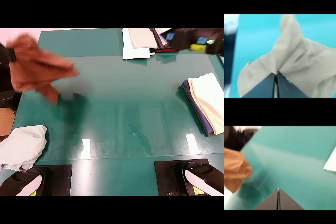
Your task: Fold the shirts.
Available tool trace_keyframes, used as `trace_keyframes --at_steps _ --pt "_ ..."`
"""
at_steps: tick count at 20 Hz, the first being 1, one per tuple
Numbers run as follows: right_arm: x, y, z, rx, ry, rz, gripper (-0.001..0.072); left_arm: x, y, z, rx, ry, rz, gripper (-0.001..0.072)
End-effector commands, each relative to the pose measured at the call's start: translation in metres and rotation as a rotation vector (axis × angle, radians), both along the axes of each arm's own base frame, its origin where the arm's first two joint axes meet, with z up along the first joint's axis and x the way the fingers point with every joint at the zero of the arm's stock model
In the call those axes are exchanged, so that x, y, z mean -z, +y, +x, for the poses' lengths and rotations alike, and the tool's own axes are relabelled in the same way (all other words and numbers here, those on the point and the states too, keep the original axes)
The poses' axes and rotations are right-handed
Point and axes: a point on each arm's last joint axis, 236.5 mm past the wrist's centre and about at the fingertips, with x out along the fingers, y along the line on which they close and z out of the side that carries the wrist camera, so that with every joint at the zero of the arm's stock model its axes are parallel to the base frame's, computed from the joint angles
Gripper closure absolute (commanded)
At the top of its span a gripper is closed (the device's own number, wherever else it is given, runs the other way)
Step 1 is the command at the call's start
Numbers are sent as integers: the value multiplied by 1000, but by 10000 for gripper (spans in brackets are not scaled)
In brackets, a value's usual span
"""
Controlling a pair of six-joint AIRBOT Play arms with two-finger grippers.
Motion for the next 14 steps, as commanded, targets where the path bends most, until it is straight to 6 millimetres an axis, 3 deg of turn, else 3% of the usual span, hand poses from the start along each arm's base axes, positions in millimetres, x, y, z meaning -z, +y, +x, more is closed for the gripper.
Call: trace_keyframes --at_steps 1,2,4,6,8,10,11,12,14 --pt "-37 -38 -8 107 -77 38 697 -79 -83 -39 253 -185 -43 685" --pt "-44 -47 -10 122 -82 27 696 -80 -113 -43 333 -198 -52 685" --pt "-58 -62 -13 147 -87 5 696 -59 -177 -48 482 -151 -45 685" --pt "-69 -71 -13 157 -86 -17 697 -14 -246 -52 616 -47 -10 684" --pt "-73 -74 -11 145 -65 -42 696 45 -315 -67 770 64 65 682" --pt "-71 -70 -9 120 -36 -64 697 100 -366 -82 880 157 120 679" --pt "-67 -68 -7 105 -17 -73 696 120 -383 -85 907 185 129 532" --pt "-63 -65 -6 89 2 -80 696 131 -390 -82 907 199 127 263" --pt "-53 -56 -3 54 39 -93 697 139 -381 -61 857 215 119 223"
